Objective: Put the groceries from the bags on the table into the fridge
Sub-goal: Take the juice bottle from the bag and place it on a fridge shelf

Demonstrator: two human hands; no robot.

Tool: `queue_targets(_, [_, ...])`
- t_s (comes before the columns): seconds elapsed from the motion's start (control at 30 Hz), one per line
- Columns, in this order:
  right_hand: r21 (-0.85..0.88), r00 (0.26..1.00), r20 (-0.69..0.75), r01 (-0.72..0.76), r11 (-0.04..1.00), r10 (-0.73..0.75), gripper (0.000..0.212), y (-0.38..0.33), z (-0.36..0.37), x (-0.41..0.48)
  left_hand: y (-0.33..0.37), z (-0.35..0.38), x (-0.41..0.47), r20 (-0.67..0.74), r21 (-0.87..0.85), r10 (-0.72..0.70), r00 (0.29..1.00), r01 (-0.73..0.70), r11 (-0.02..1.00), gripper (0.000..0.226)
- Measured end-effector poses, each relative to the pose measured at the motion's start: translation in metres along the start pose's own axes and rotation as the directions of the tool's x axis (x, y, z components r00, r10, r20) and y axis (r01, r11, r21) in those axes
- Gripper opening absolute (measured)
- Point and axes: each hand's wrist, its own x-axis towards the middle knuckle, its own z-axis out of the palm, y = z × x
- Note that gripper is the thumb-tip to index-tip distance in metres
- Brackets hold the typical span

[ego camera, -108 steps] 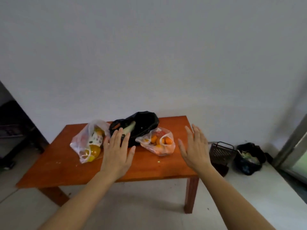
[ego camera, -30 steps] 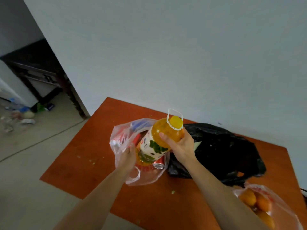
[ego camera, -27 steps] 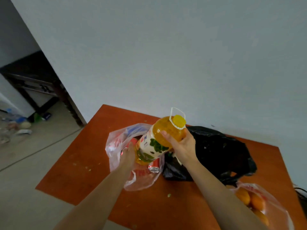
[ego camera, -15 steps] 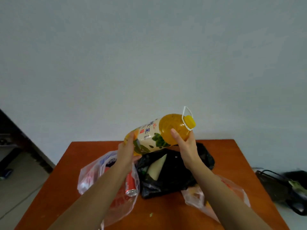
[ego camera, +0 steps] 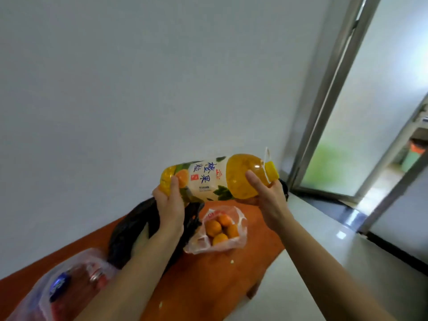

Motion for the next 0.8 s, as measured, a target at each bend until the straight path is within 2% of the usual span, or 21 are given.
queue_targets(0.13, [-0.040, 0.976, -0.216, 0.020, 0.999, -0.028, 0.074, -0.037, -0.080, -0.056, -0.009, 0.073, -0.063, 0.185, 0.022, 0.014, 0.983, -0.018, 1.000, 0.047])
queue_targets(0.23, [-0.038, 0.933, -0.355, 0.042, 0.998, -0.053, 0.098, -0.067, -0.141, -0.104, -0.013, 0.130, -0.120, 0.358, 0.027, -0.030, 0.933, 0.021, 0.999, 0.049])
queue_targets(0.33, [-0.027, 0.852, -0.517, 0.077, 0.997, -0.080, 0.120, -0.092, -0.206, -0.159, -0.014, 0.185, -0.185, 0.503, 0.029, -0.032, 0.864, 0.020, 0.999, 0.048])
queue_targets(0.47, [-0.039, 0.724, -0.675, 0.160, 0.986, -0.144, 0.105, -0.125, -0.297, -0.247, -0.020, 0.255, -0.297, 0.676, 0.027, -0.053, 0.735, 0.047, 0.999, 0.049])
queue_targets(0.57, [-0.097, 0.628, -0.750, 0.208, 0.973, -0.209, 0.101, -0.150, -0.368, -0.325, -0.035, 0.303, -0.394, 0.779, 0.017, -0.056, 0.625, 0.068, 0.998, 0.047])
queue_targets(0.7, [-0.169, 0.536, -0.801, 0.221, 0.961, -0.265, 0.093, -0.186, -0.458, -0.427, -0.057, 0.362, -0.528, 0.860, 0.058, -0.097, 0.501, 0.092, 0.994, 0.060])
queue_targets(0.8, [-0.168, 0.461, -0.848, 0.238, 0.957, -0.263, 0.092, -0.214, -0.516, -0.489, -0.070, 0.397, -0.614, 0.904, 0.065, -0.093, 0.418, 0.079, 0.995, 0.048])
